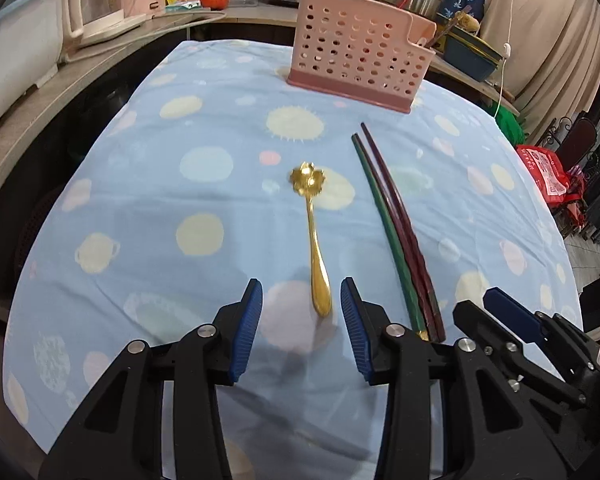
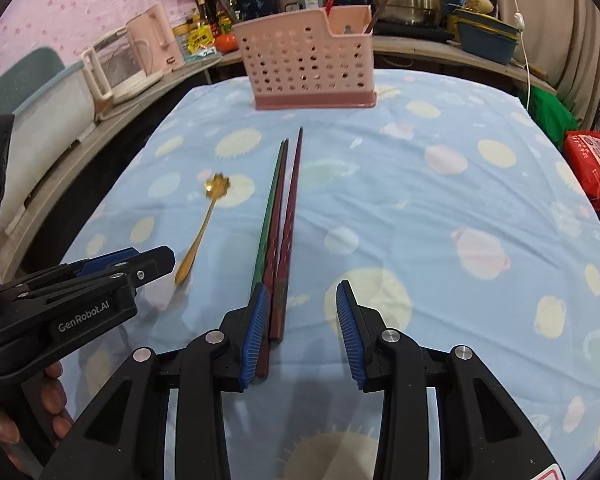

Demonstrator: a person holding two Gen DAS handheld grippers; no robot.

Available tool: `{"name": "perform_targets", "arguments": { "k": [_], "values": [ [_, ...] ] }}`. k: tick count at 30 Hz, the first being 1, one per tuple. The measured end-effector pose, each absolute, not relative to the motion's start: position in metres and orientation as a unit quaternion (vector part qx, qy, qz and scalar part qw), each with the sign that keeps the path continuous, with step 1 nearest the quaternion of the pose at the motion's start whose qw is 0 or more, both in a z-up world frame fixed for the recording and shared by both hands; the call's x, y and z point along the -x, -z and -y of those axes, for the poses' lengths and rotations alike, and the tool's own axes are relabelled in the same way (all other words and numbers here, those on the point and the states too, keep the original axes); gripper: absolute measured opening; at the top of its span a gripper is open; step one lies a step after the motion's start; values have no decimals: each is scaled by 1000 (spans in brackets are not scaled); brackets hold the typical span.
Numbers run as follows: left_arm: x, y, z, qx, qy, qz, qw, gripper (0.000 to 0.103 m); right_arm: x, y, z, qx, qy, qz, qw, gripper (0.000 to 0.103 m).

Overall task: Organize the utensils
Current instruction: 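Move both open tools back down to the remaining chopsticks, then grasp a dark maroon chopstick with the right tool while the left tool grasps the green gold-banded chopstick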

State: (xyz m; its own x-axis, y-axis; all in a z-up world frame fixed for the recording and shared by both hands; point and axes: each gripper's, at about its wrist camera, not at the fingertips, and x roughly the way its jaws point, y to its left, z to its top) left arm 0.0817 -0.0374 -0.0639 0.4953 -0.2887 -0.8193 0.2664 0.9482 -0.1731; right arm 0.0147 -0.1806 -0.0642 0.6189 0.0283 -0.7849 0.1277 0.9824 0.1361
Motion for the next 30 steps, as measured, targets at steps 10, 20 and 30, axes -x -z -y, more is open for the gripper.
{"name": "perform_targets", "arguments": {
  "k": [10,20,30],
  "values": [
    [-75,74,25,12,143,-489,861,39,-22,76,176,-87,24,-449,889,22],
    [-75,76,28,10,146,-492,858,39,-30,77,175,-86,21,-449,889,21],
    [-69,75,36,11,160,-495,854,39,-29,82,179,-84,25,-453,887,7]
  ]
}}
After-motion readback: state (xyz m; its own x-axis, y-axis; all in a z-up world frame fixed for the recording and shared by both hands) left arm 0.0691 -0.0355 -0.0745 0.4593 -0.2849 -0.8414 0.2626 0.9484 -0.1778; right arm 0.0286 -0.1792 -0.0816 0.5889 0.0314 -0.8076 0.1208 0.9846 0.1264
